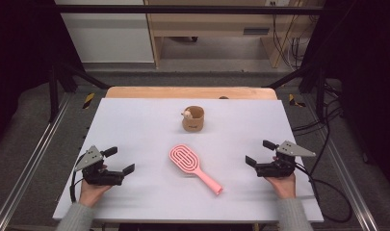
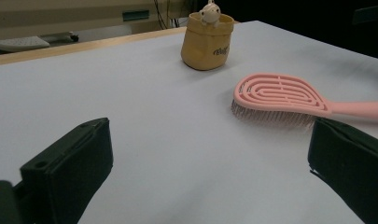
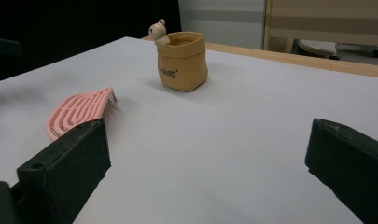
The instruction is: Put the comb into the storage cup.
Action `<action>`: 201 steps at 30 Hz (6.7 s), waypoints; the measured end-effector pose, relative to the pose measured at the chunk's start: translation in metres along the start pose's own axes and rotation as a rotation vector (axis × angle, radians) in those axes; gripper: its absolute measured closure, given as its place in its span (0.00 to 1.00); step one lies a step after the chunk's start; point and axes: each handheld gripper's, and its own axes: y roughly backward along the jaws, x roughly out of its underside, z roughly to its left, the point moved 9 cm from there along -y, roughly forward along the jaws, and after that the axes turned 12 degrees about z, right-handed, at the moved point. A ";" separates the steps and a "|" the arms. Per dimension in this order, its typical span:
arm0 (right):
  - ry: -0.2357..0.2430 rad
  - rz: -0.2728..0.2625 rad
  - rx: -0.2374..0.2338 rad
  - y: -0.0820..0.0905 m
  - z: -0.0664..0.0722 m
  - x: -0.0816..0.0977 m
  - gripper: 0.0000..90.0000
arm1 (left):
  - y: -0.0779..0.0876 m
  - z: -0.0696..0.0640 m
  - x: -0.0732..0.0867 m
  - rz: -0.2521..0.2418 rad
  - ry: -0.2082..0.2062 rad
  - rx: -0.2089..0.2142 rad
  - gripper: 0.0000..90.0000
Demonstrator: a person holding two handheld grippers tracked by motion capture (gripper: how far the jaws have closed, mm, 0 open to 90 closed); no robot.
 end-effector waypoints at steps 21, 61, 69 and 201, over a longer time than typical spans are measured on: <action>0.017 0.056 0.011 -0.003 0.013 -0.008 0.00 | -0.001 0.001 0.003 0.012 0.000 -0.002 0.00; 0.096 0.239 -0.029 -0.044 0.076 -0.015 0.00 | -0.003 0.002 0.004 0.024 0.005 -0.009 0.00; 0.119 0.276 -0.037 -0.054 0.089 -0.015 0.00 | -0.003 0.003 0.004 0.023 0.006 -0.010 0.00; 0.223 0.673 -0.066 -0.122 0.136 0.026 0.76 | -0.009 0.001 0.008 0.060 -0.005 -0.009 0.00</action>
